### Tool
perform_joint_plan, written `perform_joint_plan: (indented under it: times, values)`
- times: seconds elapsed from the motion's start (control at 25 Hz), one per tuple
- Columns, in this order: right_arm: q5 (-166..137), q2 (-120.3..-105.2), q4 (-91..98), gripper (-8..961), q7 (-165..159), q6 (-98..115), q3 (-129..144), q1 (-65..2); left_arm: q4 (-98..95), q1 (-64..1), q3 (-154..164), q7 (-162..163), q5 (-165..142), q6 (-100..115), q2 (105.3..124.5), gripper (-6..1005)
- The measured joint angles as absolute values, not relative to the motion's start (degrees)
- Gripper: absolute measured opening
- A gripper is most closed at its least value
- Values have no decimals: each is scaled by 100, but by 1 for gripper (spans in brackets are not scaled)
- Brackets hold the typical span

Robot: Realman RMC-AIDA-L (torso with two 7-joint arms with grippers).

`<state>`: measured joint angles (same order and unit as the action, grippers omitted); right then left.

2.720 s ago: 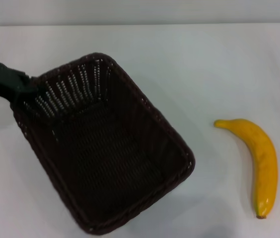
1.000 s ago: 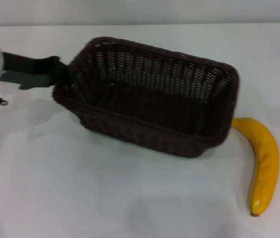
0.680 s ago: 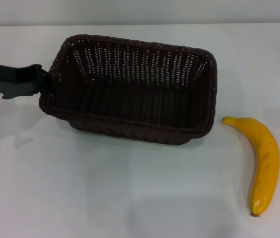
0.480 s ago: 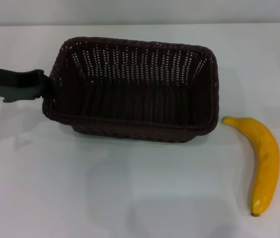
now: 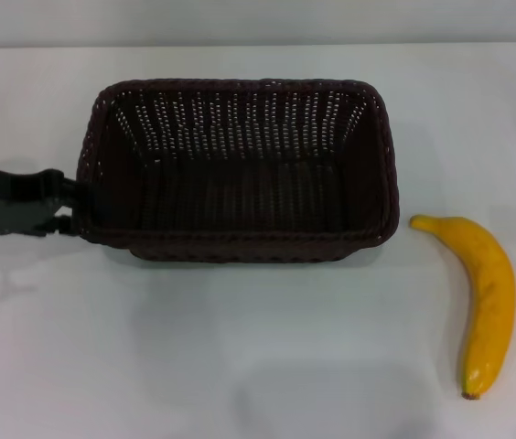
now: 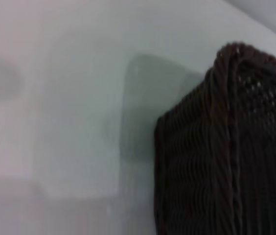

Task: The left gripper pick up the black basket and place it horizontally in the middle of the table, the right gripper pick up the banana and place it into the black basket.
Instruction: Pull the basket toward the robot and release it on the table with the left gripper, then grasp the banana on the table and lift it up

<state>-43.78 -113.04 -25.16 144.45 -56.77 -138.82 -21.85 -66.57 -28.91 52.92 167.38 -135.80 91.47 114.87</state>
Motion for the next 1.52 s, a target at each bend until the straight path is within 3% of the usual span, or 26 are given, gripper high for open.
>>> perform_joint_plan:
  times: [0.32,0.44,0.92,1.36,1.52]
  values:
    - [-4372,-11332,-2523,745,14442,-5678,-13866,-2195,-6561,-3155,5266,16587,-13495,9603,11275,664]
    - [-4375,-11357,-2523,744,14441,-5672,-13862,-2197,-6634,-3159,5121,16452,-13415,9606,11224,759]
    - [-4376,-11335,-2564,741,14046,-5689,-13870,-2096,-6590,-3055,4537,15960,-13030,9778,10724,758]
    - [-5657,-11217,-3748,738,12136,-6050,-13770,-1549,-6504,-2881,2901,13544,-12502,9745,10715,758]
    - [-6687,-11081,-4476,737,10887,-6286,-13771,-1405,-6485,-2718,2280,12027,-12157,9507,10916,757]
